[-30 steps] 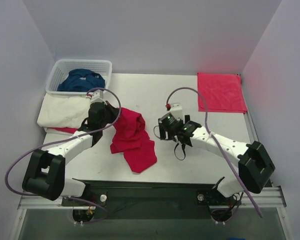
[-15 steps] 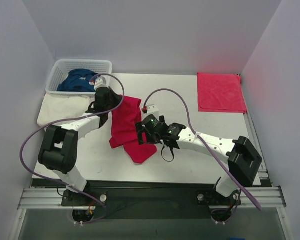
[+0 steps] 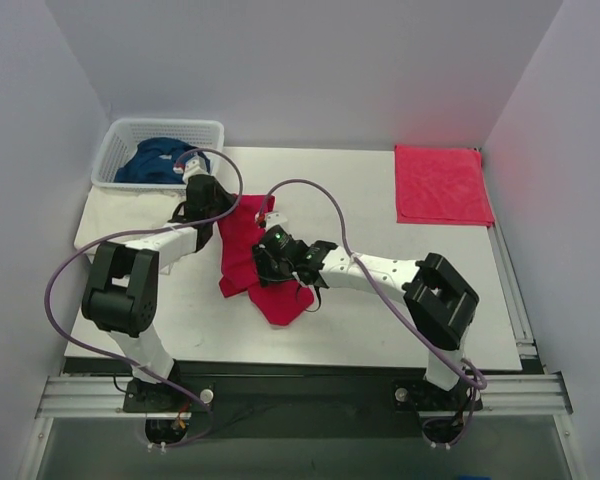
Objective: Fold and stack the t-shirts
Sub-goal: Flatten out the tshirt
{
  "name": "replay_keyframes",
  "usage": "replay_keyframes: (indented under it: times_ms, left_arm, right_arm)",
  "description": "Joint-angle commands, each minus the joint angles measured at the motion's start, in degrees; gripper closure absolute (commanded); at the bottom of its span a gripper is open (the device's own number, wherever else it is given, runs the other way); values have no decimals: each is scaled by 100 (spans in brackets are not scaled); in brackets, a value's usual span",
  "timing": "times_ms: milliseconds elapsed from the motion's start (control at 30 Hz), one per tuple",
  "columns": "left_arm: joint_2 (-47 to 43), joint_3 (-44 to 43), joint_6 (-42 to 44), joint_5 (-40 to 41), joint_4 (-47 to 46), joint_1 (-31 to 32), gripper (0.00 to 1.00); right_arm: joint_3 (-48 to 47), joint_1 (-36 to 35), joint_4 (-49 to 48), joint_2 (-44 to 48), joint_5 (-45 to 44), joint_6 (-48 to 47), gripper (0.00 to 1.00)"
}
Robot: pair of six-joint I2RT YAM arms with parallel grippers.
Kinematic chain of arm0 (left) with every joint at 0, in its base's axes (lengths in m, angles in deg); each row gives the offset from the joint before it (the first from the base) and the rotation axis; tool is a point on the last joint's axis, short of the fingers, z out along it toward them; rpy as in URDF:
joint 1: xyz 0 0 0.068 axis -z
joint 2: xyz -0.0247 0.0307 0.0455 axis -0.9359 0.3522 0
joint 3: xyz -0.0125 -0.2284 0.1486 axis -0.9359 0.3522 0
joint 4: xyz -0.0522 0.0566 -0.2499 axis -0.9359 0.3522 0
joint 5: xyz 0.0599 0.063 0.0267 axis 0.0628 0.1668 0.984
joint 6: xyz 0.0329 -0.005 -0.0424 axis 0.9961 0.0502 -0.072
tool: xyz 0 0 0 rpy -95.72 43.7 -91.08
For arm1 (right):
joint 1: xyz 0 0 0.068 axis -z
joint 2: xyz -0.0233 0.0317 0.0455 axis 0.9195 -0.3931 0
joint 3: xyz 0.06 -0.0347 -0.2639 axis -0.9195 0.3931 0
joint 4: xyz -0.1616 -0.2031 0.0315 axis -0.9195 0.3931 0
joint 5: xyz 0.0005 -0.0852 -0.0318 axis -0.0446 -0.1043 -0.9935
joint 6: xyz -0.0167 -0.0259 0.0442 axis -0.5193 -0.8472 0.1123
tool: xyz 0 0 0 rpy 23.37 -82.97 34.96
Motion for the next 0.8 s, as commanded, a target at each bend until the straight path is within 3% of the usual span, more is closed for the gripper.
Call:
replay_keyframes:
  times_ms: [0,167,400,500,600,633,767]
  left_arm:
    - [45,-32,-27,-149,-122,-73,100]
    - [37,38,-19,-228,-148,-134,100]
    - [-7,108,-1,-325,-175,-231,100]
    - [1,143,-1,-360,-201,-257,100]
    - [-16,161,-1,-378,-201,-301,100]
    - [-42,187,-1,-386,-201,-319,100]
    - [-148,223,17,-448,-148,-389,100]
  right_arm:
    - [-364,62,-71,-137,124,-88,51]
    - [-487,193,0,-366,291,-9,59]
    - [-453,264,325,-358,-297,18,54]
    - [-444,369,387,-445,-307,53,57]
    - [-496,431,466,-524,-272,88,81]
    - [-488,431,492,-516,-298,97,100]
    - [-417,422,597,-175,-499,79,100]
